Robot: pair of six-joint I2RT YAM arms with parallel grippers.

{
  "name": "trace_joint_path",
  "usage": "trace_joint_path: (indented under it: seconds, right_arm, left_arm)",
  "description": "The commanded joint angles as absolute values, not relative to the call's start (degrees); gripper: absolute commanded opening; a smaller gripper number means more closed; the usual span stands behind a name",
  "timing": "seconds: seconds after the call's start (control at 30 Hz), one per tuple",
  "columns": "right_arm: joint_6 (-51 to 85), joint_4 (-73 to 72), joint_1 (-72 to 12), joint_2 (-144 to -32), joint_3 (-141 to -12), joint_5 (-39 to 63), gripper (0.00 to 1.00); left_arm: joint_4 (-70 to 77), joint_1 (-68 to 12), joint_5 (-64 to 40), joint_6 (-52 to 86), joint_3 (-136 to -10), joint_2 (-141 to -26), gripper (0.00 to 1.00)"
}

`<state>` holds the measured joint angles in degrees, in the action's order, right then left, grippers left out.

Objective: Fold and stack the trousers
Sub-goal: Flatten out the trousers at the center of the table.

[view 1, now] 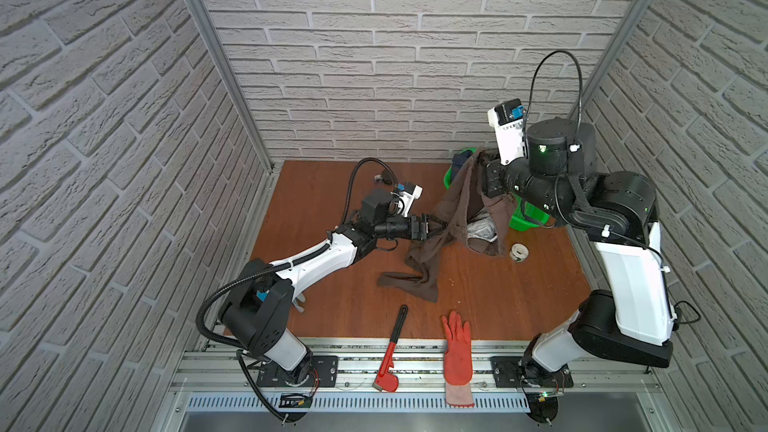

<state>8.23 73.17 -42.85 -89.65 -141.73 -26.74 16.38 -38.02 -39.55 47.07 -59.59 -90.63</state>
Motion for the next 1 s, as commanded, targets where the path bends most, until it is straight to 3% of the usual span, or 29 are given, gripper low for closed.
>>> trace_joint_path:
  seconds: [0.0, 0.1, 0.17, 0.37, 0.53, 0.7, 0.97]
  right_arm:
    - [8.45, 67.69, -42.50, -86.46, -140.95, -28.17, 0.06]
    - [8.93, 66.81, -42.28, -85.24, -138.45, -28.22, 0.06]
    - [9.16, 66.27, -41.99, -84.24, -136.61, -28.25, 0.06]
    - [10.94, 63.87, -40.24, -79.90, -128.27, -27.90, 0.06]
    - [14.05, 60.77, -36.59, -76.28, -117.62, -25.42, 0.07]
    - [16.24, 55.92, -30.40, -74.36, -105.16, -22.09, 0.07]
    - [15.13, 52.89, -24.58, -76.08, -94.43, -21.34, 0.07]
  left_arm:
    - [19.26, -38.15, -39.76, 46.39, -60.59, -91.53, 0.62]
    - [12.46, -37.76, -36.71, 42.39, -62.96, -90.79, 0.22]
    - [7.10, -36.70, -33.41, 39.24, -63.63, -88.40, 0.01]
    - [-15.89, -27.80, -18.38, 28.04, -65.69, -70.81, 0.00]
    - [-37.31, -20.06, -8.60, 17.76, -76.11, -59.98, 0.00]
    - [-46.31, -16.99, -8.00, 13.59, -81.49, -61.38, 0.00]
    - [-44.46, -16.66, -9.75, 15.24, -74.23, -68.52, 0.00]
